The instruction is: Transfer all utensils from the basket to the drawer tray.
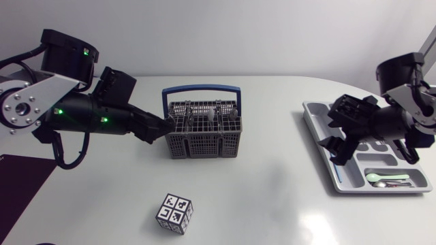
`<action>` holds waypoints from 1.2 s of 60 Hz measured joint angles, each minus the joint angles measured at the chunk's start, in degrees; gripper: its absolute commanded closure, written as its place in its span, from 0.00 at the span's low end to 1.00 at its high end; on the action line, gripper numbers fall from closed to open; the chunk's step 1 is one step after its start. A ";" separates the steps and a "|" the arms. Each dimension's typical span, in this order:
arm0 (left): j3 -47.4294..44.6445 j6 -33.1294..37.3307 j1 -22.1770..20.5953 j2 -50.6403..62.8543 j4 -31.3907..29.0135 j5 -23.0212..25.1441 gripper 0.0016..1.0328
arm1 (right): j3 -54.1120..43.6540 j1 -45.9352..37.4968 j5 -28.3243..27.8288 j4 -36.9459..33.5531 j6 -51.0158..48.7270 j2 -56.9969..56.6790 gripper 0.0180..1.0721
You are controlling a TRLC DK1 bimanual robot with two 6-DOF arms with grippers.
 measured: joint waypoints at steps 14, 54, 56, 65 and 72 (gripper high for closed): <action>-2.58 0.00 0.00 0.00 4.04 -0.17 0.37 | 8.85 9.38 -3.23 -2.69 18.40 7.26 0.28; -7.74 1.27 0.00 0.00 10.03 -0.17 0.37 | 27.04 16.35 -18.67 -0.22 43.69 27.96 0.36; -7.80 1.27 0.00 0.00 10.19 -0.17 0.36 | 27.52 16.70 -18.69 0.37 44.44 28.74 0.36; -7.93 1.27 0.00 -0.02 10.93 -0.17 0.36 | 29.29 18.32 -18.80 1.97 46.97 31.30 0.44; -8.04 1.27 0.02 -0.02 11.19 -0.17 0.36 | 30.32 18.84 -18.84 2.38 48.15 33.14 0.48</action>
